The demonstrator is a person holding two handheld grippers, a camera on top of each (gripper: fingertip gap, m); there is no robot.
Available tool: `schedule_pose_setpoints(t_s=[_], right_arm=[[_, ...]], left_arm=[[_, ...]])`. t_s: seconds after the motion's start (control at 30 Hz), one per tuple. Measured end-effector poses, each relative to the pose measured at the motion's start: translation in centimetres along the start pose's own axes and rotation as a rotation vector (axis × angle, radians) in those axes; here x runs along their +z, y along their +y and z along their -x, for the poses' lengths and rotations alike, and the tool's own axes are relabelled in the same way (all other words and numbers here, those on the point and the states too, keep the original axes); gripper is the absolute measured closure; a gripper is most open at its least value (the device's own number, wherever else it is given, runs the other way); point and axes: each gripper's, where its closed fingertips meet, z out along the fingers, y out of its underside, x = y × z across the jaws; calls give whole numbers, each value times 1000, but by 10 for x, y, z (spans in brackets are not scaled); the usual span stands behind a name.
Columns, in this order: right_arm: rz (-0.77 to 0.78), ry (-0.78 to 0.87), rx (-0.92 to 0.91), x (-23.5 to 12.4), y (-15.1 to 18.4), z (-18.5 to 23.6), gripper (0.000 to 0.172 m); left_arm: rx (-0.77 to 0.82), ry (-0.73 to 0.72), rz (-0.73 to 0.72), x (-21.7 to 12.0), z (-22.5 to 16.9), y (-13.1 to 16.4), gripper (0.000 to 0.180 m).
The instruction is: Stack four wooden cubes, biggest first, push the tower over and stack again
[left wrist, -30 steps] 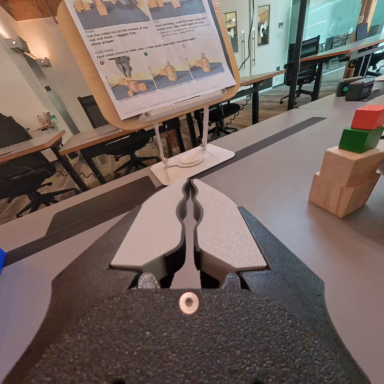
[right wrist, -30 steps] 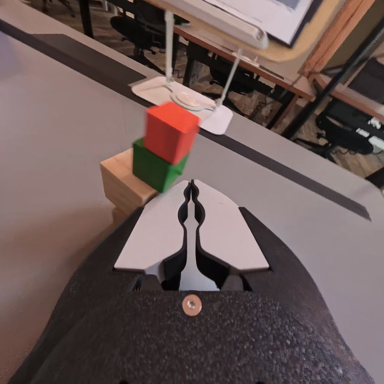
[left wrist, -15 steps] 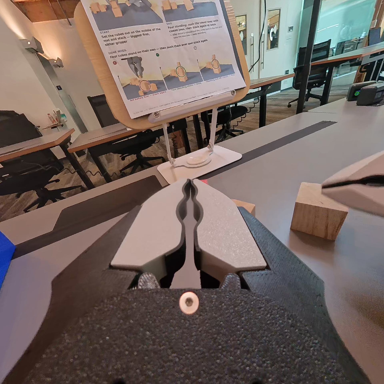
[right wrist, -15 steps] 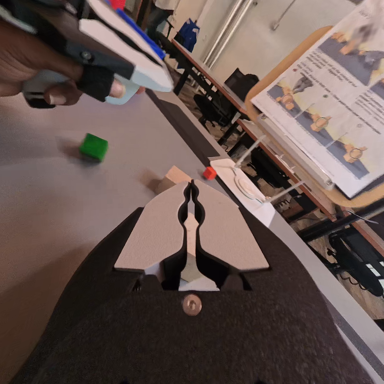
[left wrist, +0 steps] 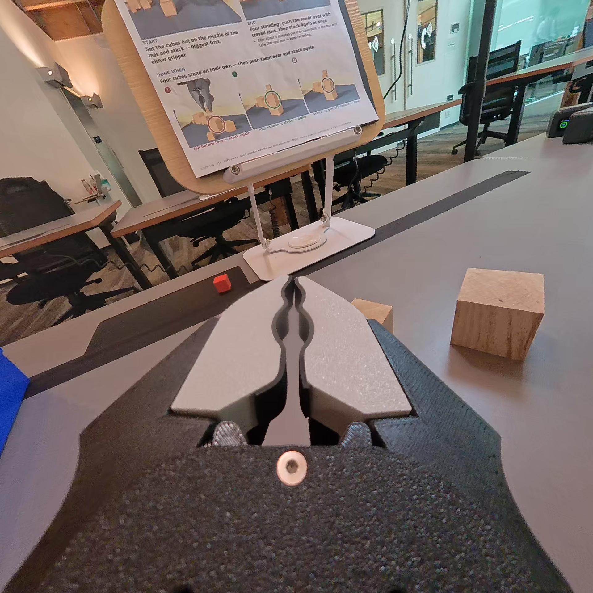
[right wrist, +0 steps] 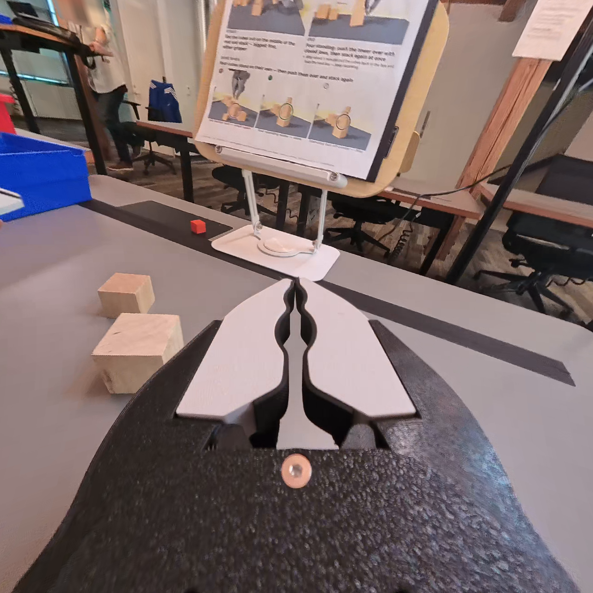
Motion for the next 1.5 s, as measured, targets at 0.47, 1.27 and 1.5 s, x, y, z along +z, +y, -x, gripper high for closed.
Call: schedule_pose_setpoints(t_s=[0.47,1.27,1.5], right_arm=[[18,-9,4,-2,2,6,168],[-34,-3,149,-6,-14,-18,133],[-24,-11,141,-6,-13,-16,134]], left_arm=[[-140,121,-90,-10,-23,-25,180],[-21,499,281,24,-161,31,102],[27,525,466,49,-173,60,103]])
